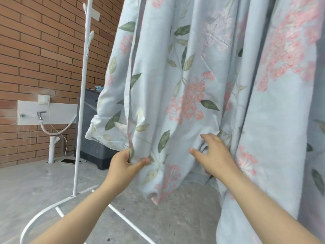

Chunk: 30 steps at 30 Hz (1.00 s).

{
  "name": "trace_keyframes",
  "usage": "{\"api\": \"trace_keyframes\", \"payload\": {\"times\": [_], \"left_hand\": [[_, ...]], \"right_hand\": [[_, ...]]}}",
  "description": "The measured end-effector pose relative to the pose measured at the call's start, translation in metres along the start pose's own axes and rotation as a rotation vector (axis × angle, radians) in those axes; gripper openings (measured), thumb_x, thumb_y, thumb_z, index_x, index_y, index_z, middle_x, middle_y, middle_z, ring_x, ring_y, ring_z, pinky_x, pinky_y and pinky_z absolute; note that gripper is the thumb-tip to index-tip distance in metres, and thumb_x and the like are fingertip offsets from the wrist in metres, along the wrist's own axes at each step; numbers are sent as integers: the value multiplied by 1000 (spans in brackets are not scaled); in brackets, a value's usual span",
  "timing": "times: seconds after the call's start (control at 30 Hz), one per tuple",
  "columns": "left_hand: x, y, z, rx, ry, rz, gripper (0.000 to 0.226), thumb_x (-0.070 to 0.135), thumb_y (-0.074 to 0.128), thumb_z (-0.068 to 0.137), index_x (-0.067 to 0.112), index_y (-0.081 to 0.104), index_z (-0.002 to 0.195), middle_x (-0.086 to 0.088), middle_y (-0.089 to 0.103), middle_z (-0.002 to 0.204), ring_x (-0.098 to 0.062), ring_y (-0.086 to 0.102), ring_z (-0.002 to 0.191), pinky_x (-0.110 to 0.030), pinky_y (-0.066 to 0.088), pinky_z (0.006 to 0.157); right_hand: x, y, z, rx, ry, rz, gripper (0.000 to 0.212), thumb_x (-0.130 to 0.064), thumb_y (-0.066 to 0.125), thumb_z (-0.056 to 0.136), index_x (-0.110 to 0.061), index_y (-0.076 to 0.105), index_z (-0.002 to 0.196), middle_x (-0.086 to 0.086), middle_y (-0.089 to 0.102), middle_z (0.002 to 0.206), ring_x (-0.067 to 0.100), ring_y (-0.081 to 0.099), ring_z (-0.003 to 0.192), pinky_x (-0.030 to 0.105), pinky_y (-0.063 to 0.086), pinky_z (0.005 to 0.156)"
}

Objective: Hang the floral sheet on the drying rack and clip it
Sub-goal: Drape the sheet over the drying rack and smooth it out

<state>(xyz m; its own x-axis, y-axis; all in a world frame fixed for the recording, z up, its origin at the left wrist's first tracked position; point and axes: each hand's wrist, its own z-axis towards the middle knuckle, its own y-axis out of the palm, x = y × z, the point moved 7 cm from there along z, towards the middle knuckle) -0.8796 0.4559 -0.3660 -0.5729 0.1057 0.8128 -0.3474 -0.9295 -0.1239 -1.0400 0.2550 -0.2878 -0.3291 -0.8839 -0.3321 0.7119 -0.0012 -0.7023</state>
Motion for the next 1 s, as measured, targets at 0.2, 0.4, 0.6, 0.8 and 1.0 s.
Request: {"api": "trace_keyframes", "payload": {"times": [0.2, 0.4, 0.6, 0.8, 1.0], "left_hand": [[-4, 27, -4, 24, 60, 120, 25, 21, 78, 74, 4, 61, 69, -6, 67, 66, -23, 63, 65, -40, 51, 60], [-6, 61, -21, -116, 71, 198, 28, 32, 72, 78, 13, 55, 67, -1, 60, 66, -12, 55, 62, -32, 44, 60], [-22, 9, -13, 91, 25, 164, 16, 23, 66, 85, 21, 59, 71, 7, 60, 65, -4, 55, 62, -16, 37, 53], [-28, -27, -5, 407, -52, 375, 34, 14, 63, 85, 10, 53, 117, -6, 51, 111, -25, 46, 107, -39, 41, 93], [-8, 36, -32, 179, 182, 284, 17, 16, 64, 86, 26, 51, 92, 11, 53, 87, -7, 52, 77, -17, 43, 65]], "right_hand": [[-120, -45, -7, 203, -381, 428, 11, -20, 64, 86, -19, 71, 95, -8, 69, 92, 1, 60, 84, 16, 49, 74], [-159, -16, 35, 114, -333, 156, 40, -39, 65, 83, -11, 58, 111, 5, 59, 104, 21, 55, 97, 32, 43, 81], [-108, 8, 40, -15, -236, 127, 59, -28, 62, 84, -14, 41, 138, 8, 48, 129, 24, 50, 116, 36, 42, 99], [-64, 21, 17, -118, -258, 136, 57, -24, 61, 86, -17, 44, 140, 2, 49, 140, 16, 44, 130, 28, 33, 109], [-26, 37, 10, -86, -266, 264, 46, -22, 58, 90, -23, 50, 135, -8, 50, 137, 7, 42, 128, 16, 30, 104]]}}
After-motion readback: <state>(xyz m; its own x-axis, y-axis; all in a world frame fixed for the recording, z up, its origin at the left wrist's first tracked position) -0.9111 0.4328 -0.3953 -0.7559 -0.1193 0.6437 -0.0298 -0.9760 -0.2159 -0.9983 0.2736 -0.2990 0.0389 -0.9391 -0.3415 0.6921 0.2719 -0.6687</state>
